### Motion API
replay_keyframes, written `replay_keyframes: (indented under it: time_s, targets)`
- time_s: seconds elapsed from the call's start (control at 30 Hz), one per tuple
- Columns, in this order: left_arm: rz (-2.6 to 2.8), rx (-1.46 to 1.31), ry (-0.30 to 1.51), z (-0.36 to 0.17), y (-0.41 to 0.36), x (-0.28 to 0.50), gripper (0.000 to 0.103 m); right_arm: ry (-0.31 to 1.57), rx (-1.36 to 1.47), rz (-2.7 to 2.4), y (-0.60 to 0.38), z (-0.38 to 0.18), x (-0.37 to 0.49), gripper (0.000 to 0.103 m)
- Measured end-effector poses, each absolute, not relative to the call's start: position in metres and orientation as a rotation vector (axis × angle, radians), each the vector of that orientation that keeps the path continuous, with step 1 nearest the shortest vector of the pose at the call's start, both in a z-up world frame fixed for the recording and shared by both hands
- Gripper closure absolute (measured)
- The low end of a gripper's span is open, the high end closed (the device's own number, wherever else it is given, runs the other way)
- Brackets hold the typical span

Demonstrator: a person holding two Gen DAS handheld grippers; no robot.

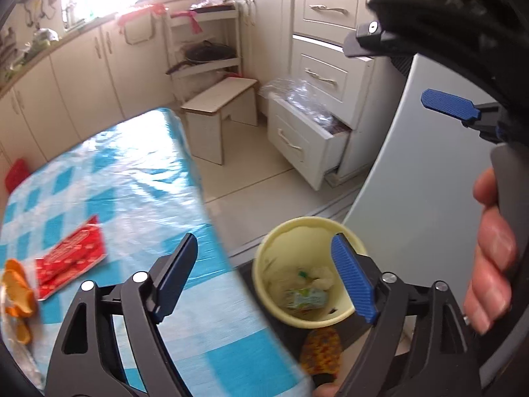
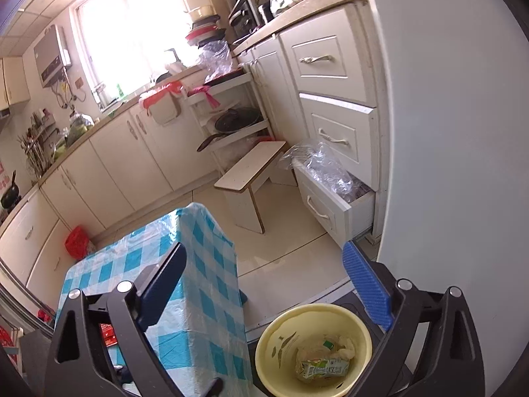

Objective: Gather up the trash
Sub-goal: 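Bring both tools back from the bucket to the table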

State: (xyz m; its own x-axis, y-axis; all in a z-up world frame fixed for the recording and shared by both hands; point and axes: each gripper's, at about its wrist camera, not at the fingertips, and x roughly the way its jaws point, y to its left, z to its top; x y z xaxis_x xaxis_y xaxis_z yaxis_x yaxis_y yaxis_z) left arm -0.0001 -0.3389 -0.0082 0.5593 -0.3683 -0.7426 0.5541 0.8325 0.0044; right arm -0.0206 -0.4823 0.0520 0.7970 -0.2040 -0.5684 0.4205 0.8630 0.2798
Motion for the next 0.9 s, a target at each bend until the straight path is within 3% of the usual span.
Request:
replay_keyframes:
  time_s: [0.2, 0.5, 0.9]
  targets:
    - [-0.421, 0.267, 0.789, 0.011, -0.268, 0.012, 0.015, 0.637, 0.32, -0.311, -0.44, 0.049, 0.004, 0.008]
    - [-0.261, 0.232, 0.804, 0.022, -0.173, 0.031, 0.011, 0.693, 0.156, -0.213, -0.365, 0.041, 0.027, 0.007]
    - [-0.224, 0.168, 0.866, 0.008, -0.128, 0.038, 0.011, 0.695, 0.032, -0.181, -0.313, 0.032, 0.044, 0.007]
